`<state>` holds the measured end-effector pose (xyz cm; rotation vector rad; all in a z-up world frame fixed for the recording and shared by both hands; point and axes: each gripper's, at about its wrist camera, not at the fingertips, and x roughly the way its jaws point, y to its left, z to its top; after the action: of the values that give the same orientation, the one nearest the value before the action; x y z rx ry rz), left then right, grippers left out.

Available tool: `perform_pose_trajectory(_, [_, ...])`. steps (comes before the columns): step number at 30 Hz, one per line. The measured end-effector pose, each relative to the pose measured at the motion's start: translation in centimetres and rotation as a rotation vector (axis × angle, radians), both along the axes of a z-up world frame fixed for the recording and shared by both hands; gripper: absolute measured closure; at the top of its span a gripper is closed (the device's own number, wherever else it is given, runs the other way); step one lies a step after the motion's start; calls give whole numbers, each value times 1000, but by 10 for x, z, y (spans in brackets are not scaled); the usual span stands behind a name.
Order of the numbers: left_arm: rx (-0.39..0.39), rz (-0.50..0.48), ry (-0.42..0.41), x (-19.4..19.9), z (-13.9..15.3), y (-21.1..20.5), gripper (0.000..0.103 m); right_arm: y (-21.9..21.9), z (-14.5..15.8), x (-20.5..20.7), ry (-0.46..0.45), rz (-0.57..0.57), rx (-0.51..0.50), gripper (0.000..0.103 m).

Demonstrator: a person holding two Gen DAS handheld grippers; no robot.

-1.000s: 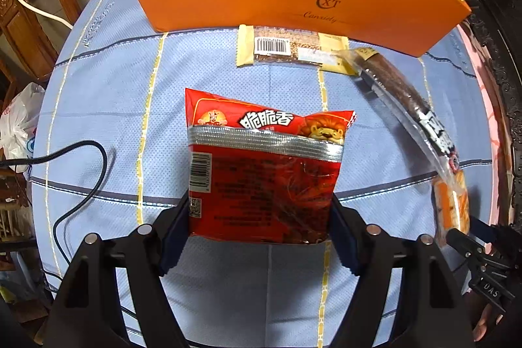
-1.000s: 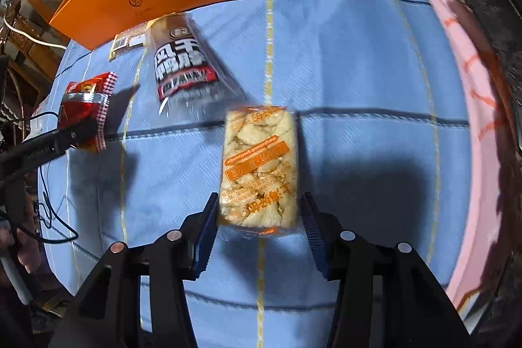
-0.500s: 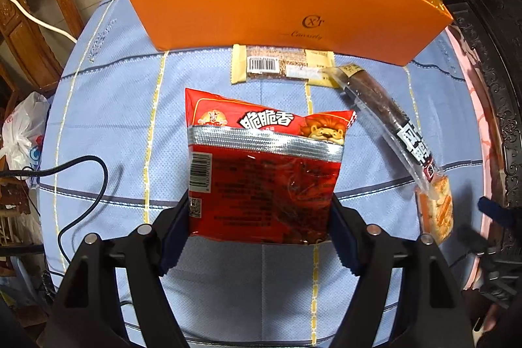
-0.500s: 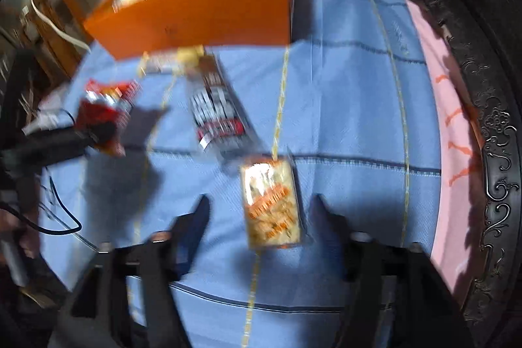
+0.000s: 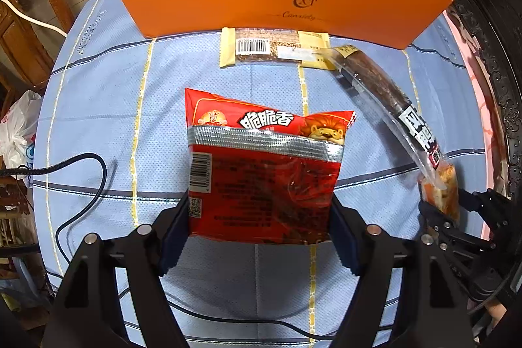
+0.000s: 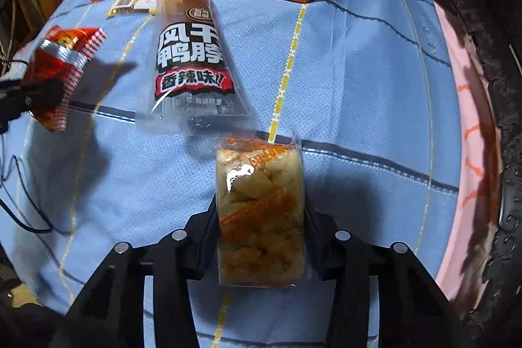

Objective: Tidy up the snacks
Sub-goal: 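Grasp the red chip bag with the left tool while the right tool grasps an orange-labelled cracker pack, then carry both packs over the orange box and open both tools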

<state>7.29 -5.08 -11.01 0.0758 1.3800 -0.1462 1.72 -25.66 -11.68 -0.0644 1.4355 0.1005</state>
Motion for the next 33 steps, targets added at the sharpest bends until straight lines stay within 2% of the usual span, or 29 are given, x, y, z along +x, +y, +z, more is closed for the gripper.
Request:
perform_pose_trajectory(8, [-5, -8, -27, 2, 12, 1, 30, -10, 53, -4, -102, -6, 9, 58])
perform_pose_trajectory(15, [-30, -17, -84, 6, 42, 1, 30, -28, 100, 0, -207, -38, 46, 58])
perform_pose_trajectory(22, [-73, -45, -193, 21, 94, -2, 30, -29, 137, 43, -333, -70, 172, 58])
perform_pose_trajectory(28, [-83, -28, -311, 69, 135, -6, 30, -22, 165, 94, -451, -79, 235, 57])
perform_pose_trajectory(33, [-69, 4, -319, 116, 137, -9, 30, -15, 170, 140, -478, -79, 258, 57])
